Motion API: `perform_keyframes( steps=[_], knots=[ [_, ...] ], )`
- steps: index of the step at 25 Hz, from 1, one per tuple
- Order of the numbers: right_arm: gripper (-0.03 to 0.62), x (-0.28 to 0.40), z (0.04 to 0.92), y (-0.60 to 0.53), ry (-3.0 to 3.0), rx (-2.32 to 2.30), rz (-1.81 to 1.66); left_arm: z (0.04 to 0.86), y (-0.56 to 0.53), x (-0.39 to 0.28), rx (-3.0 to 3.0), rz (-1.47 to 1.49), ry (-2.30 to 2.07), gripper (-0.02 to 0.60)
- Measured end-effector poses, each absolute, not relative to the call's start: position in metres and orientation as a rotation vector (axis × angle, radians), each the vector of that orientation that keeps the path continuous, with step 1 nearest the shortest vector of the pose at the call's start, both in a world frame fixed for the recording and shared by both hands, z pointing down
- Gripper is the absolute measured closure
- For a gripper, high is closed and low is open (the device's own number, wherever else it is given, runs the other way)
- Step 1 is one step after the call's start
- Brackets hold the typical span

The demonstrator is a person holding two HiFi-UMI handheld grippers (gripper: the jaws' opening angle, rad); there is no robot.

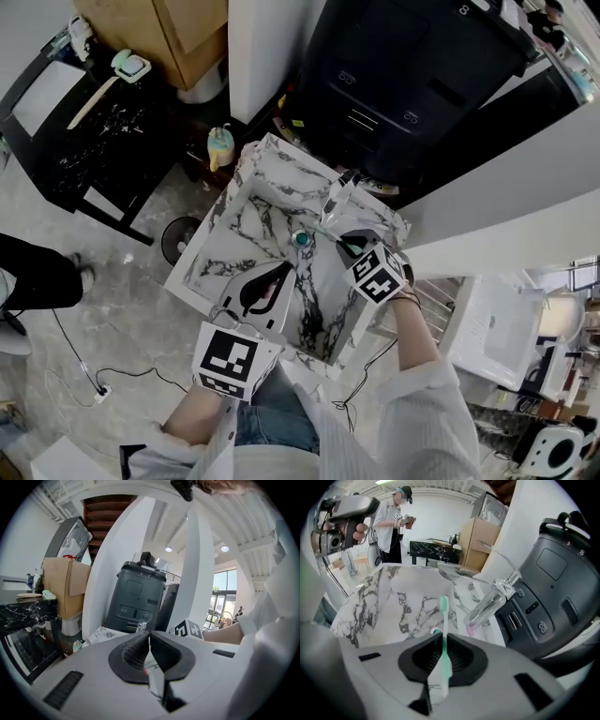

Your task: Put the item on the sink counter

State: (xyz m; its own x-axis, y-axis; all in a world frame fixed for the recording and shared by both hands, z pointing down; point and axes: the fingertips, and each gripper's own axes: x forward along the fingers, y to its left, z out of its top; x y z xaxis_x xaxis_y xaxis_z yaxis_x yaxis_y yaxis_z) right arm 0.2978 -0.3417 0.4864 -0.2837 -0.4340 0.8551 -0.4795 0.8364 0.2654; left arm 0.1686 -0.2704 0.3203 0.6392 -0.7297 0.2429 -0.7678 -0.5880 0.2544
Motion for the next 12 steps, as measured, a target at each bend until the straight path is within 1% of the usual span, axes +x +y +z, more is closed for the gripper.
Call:
perform_keyframes(
  steps=[12],
  knots=[
    [0.557, 0.222, 0.435, -0.287, -2.105, 0.767, 0.072, 0.314, -0.224, 0.123, 2.492, 0.134, -1.282, 0.560]
  ],
)
